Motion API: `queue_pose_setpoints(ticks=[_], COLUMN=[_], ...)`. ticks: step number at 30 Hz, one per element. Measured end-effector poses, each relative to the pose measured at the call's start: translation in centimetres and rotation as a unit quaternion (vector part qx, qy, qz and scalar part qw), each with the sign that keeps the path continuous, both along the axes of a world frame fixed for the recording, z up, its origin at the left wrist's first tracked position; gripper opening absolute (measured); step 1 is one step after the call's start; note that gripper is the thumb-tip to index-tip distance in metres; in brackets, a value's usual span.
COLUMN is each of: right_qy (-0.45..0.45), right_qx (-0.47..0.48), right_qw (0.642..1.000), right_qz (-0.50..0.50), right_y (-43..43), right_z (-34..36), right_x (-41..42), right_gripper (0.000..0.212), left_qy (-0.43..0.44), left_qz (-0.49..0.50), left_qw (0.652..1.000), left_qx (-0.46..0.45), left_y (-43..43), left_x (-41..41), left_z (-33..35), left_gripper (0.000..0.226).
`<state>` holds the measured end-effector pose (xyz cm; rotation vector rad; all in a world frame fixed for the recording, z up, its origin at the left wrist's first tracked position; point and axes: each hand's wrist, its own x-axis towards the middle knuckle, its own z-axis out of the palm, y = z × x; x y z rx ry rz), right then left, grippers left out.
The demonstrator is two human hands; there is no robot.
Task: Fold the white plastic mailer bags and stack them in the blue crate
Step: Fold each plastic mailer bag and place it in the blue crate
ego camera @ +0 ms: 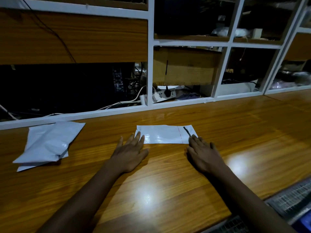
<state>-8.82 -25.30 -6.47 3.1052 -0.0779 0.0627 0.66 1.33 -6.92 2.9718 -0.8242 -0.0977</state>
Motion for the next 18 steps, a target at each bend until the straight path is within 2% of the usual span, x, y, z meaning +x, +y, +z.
queue_pose_setpoints(ticks=[2,4,7,11,14,18], right_qy=[-0.028,-0.040,-0.036,-0.038,-0.002,0.042], right_qx=[-0.023,-0.004,0.051,0.053,0.082,0.070], right_qw=[0.999,0.998,0.997,0.997,0.996,0.997], right_qz=[0.021,0.041,0.036,0.050,0.031,0.018], right_y=[0.4,1.0,2.2,3.8,4.2,3.9], right_z=[0.0,-0.1,-0.1,0.1,0.0,-0.2], right_x=[0.7,2.5,5.7,8.4,9.8,10.5], right_gripper=[0.078,0.072,0.060,0.057,0.055,0.057], left_qy=[-0.048,-0.082,-0.104,-0.123,-0.117,-0.067], left_qz=[-0.018,-0.040,-0.036,-0.017,-0.012,-0.005], left_qw=[0.999,0.996,0.994,0.992,0.993,0.998], left_qx=[0.001,0.001,0.004,0.017,0.026,0.009], left_y=[-0.7,-2.0,-4.5,-7.4,-8.6,-8.5], left_x=[0.2,0.7,2.0,3.6,4.7,5.4], left_z=[-0.1,0.0,0.2,0.2,0.0,-0.4], left_gripper=[0.067,0.063,0.059,0.058,0.059,0.057])
